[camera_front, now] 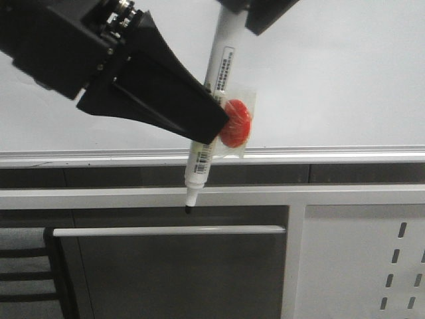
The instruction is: Write number 1 on whiteboard
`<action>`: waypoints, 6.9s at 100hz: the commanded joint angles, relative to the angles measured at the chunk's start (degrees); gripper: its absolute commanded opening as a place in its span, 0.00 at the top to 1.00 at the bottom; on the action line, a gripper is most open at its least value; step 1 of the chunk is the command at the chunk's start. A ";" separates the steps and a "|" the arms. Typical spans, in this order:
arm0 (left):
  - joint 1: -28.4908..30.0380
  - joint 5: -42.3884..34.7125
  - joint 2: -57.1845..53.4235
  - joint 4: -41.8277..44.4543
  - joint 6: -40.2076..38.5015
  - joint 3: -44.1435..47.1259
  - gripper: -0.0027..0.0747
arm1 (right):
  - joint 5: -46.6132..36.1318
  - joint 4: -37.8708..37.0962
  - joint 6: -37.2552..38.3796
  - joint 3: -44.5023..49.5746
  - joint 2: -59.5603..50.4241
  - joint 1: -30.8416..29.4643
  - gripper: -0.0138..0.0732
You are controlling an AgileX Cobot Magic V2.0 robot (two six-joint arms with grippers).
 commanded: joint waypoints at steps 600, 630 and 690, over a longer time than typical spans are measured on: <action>8.83 3.54 -11.44 -16.38 8.98 5.51 0.99 | -29.62 1.20 -1.92 12.68 -15.50 12.97 0.88; 8.83 -2.16 -11.56 -17.64 5.85 5.51 0.99 | -29.14 1.20 2.73 12.68 -16.05 5.44 0.33; 8.70 -37.43 -13.43 -30.20 7.79 6.00 0.99 | -30.88 1.30 3.81 12.68 -20.49 -5.52 0.34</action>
